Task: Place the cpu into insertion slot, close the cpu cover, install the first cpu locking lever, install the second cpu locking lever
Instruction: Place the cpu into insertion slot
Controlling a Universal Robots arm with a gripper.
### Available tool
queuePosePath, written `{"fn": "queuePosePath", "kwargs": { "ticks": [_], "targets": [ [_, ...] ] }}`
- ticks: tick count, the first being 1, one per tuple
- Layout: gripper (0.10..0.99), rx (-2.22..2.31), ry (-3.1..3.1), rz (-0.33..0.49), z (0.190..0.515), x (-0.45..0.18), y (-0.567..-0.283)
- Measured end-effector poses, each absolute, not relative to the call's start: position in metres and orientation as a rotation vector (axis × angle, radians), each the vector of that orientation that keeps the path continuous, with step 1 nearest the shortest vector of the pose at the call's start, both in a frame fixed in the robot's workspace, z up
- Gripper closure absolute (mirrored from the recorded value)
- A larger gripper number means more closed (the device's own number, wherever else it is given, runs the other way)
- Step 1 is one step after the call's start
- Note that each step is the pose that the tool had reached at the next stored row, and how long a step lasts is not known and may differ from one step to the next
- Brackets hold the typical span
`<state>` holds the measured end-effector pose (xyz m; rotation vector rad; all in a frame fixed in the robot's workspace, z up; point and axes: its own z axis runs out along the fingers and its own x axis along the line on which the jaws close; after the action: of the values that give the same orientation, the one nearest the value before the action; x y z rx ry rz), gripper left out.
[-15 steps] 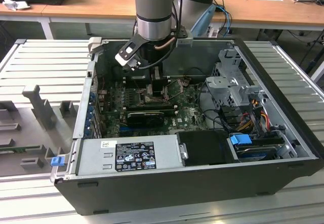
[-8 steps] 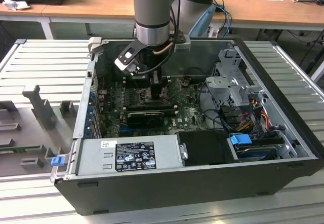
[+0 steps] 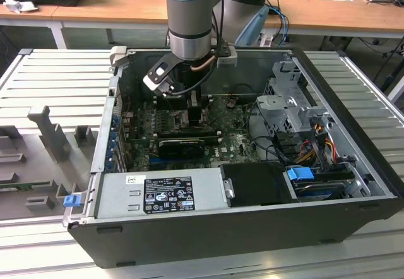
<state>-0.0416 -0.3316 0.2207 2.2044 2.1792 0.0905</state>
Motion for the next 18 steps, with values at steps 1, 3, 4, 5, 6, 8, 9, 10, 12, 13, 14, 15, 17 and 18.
{"fn": "queuePosePath", "kwargs": {
  "ticks": [1,3,4,5,6,8,9,10,12,13,14,15,17,18],
  "targets": [
    [0.557,2.204,2.179,0.091,0.2204,-0.0415,-0.3315],
    [0.557,2.204,2.179,0.091,0.2196,-0.0415,-0.3315],
    [0.557,2.204,2.179,0.091,0.2191,-0.0415,-0.3316],
    [0.557,2.204,2.179,0.091,0.2190,-0.0415,-0.3315],
    [0.557,2.204,2.179,0.091,0.2189,-0.0415,-0.3315],
    [0.557,2.204,2.179,0.091,0.2182,-0.0415,-0.3315],
    [0.557,2.204,2.179,0.091,0.2176,-0.0415,-0.3315],
    [0.557,2.205,2.179,0.090,0.2174,-0.0418,-0.3315],
    [0.557,2.204,2.179,0.091,0.2172,-0.0432,-0.3311],
    [0.557,2.204,2.179,0.091,0.2171,-0.0436,-0.3305],
    [0.557,2.204,2.180,0.091,0.2170,-0.0439,-0.3305],
    [0.557,2.203,2.180,0.091,0.2168,-0.0443,-0.3304],
    [0.557,2.200,2.184,0.091,0.2162,-0.0447,-0.3302],
    [0.557,2.193,2.192,0.091,0.2157,-0.0449,-0.3301]
  ]
}}
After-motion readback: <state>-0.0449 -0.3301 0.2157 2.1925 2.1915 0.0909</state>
